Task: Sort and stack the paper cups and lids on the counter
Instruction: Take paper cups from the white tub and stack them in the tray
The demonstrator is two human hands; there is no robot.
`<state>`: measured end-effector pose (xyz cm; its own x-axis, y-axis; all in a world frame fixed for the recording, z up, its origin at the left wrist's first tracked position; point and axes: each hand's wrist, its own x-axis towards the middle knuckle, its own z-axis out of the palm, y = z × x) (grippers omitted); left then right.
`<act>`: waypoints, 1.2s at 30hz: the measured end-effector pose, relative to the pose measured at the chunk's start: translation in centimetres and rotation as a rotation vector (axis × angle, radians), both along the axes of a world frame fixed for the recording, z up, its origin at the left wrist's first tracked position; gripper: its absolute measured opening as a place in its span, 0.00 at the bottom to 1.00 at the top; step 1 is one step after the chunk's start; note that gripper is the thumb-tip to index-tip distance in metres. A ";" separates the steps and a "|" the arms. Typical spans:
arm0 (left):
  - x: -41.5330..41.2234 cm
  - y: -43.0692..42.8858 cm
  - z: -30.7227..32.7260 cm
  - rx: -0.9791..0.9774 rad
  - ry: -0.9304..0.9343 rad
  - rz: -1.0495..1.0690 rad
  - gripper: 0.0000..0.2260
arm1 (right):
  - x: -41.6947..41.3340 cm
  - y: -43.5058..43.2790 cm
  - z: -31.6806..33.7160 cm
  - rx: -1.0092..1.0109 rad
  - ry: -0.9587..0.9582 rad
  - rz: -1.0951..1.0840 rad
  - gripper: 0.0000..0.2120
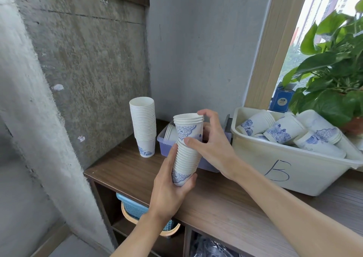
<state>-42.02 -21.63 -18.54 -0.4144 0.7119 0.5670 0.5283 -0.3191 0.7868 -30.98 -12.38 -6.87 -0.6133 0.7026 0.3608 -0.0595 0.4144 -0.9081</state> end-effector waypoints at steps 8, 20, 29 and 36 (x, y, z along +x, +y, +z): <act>0.0 0.0 0.1 0.012 0.006 0.012 0.41 | -0.1 -0.1 -0.8 -0.043 -0.061 -0.004 0.22; 0.0 0.0 -0.1 0.037 -0.051 0.009 0.42 | -1.0 -0.5 -1.2 -0.004 -0.112 0.019 0.21; -4.0 -0.4 -0.4 -0.031 -0.124 0.213 0.40 | -3.4 4.3 -0.7 0.060 -0.225 -0.039 0.17; -5.4 -0.4 -1.2 -0.063 -0.136 0.262 0.40 | -6.6 7.8 -0.9 0.184 -0.556 0.048 0.36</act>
